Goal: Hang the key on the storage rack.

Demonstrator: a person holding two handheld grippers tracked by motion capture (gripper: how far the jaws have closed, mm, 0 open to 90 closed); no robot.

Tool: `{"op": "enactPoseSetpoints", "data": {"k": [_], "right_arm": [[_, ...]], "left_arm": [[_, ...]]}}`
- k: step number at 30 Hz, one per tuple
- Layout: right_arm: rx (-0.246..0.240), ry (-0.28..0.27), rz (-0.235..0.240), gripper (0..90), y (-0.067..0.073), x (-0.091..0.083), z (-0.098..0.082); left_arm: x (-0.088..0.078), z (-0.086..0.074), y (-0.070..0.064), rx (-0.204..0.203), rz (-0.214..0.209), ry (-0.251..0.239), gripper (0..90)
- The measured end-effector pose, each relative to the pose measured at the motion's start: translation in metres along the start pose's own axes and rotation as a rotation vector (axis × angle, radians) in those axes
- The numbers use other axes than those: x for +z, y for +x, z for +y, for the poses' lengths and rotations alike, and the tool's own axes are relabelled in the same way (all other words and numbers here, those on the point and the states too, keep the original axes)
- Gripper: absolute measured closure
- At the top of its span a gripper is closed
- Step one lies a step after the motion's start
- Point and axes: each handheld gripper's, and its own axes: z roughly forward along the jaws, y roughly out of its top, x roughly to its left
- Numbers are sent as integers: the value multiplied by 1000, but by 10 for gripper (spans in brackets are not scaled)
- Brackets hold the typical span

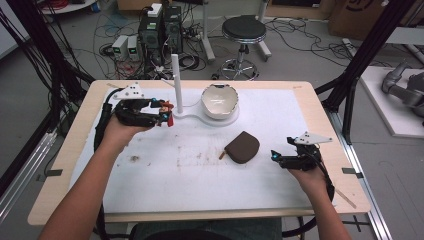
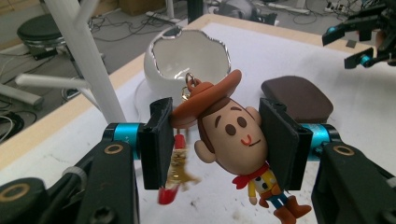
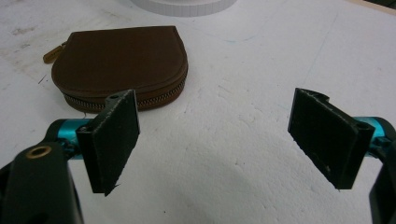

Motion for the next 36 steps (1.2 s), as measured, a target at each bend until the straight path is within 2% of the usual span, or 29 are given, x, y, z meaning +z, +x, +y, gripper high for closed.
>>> {"op": "enactPoseSetpoints", "data": {"k": [15, 36], "right_arm": [[1, -1, 3, 167, 0, 0, 0], [4, 4, -1, 167, -1, 0, -1]], "left_arm": [[3, 34, 7, 25, -1, -15, 470], [9, 61, 26, 35, -24, -17, 470]]}}
